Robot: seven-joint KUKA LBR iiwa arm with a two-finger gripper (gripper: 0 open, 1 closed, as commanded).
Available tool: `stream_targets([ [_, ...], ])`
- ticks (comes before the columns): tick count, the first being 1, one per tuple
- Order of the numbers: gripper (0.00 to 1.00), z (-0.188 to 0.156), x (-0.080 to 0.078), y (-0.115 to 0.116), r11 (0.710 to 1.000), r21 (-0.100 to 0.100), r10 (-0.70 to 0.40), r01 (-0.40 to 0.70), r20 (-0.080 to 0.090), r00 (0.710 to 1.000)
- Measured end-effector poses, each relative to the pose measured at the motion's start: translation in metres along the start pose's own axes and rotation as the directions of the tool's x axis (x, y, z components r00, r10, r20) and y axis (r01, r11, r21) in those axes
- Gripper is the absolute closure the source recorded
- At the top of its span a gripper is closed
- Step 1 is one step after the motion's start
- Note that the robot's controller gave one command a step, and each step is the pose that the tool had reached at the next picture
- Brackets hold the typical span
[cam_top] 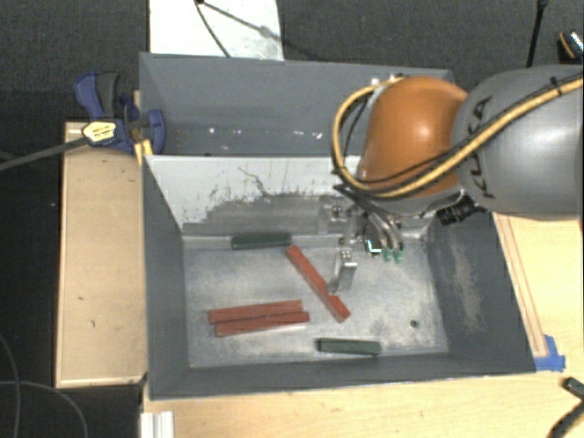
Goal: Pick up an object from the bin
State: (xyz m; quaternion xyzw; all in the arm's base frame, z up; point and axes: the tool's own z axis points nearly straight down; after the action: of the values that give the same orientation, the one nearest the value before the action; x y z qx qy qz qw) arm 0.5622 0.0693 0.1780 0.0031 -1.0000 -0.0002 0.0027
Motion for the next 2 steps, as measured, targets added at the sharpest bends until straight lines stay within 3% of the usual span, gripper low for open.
stream_targets([
  [1,0.0,0.091,0.059,0.058,0.944,0.0,-0.331,0.331,0.003,0.944],
  [2,0.0,0.109,0.051,0.108,0.932,0.0,-0.362,0.362,0.01,0.932],
])
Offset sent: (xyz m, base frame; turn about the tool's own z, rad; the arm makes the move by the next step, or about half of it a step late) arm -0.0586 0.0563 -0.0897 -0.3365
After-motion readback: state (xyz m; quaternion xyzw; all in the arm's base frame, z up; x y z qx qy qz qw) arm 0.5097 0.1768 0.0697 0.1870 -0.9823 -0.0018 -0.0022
